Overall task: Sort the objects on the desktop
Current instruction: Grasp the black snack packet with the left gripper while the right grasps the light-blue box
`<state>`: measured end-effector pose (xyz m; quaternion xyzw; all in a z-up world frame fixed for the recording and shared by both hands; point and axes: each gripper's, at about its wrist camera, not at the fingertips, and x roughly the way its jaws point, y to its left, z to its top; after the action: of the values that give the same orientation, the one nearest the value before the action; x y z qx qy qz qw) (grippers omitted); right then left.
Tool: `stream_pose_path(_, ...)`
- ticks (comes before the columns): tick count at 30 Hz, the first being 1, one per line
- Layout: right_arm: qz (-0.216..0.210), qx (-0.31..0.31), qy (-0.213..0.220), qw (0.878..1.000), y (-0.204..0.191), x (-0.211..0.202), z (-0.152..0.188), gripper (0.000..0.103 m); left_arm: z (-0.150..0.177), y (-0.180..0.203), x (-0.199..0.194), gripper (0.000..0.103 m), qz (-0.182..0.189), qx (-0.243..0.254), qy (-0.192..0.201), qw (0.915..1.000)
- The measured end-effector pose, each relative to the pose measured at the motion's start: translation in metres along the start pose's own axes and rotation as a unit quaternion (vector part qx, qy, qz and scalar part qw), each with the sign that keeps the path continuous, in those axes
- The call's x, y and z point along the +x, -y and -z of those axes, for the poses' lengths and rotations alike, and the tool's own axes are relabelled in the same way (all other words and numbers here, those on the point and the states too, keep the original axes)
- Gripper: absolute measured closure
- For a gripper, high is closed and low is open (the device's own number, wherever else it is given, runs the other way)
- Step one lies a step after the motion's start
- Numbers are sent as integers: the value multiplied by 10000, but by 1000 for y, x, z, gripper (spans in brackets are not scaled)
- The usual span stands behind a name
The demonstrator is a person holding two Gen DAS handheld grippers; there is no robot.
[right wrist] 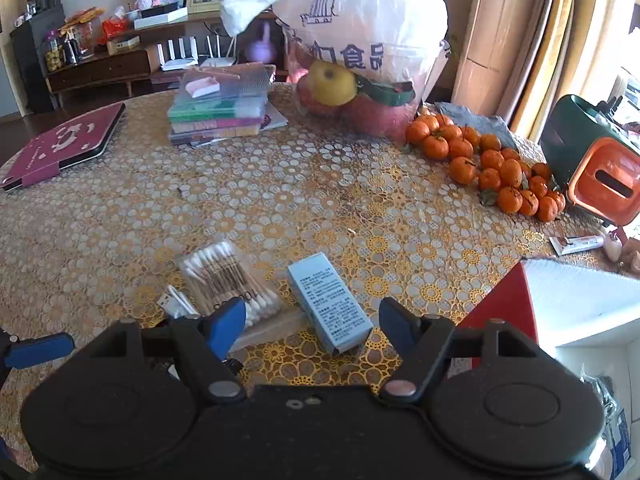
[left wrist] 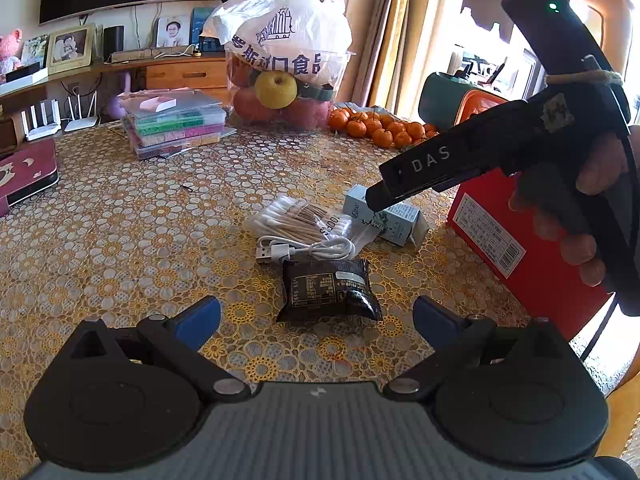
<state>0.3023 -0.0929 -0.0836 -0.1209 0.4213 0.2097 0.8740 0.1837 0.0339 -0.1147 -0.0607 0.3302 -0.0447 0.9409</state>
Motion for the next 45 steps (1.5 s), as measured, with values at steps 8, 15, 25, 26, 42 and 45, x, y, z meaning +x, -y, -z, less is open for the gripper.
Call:
stream_pose_path(8,201,306,-209,9991,8,28,-5,29,-2,5,25,0,-33,4,-80,10000)
stream_pose_path(15,196,464,-314,9982,12,48,-8,32,-3,5,39,1,-104,-21,-124,9999)
stream_pose_path(25,201,592,-343,9975,15,61,-8,35,0,7,50,2,-164,23,-138,9998)
stream_pose_path(26,181,618,-361,9973,16,62,-8,41,0,8,51,3,-180,38,-127,9998)
stream_pose_path(42,147,538,-312,9980,11,62,-5,71,4,21,51,36,-441,551,27,9975)
stream_pose_path(45,208,531,-336,9978,10,61,-5,72,5,22,51,38,-423,590,20,9974)
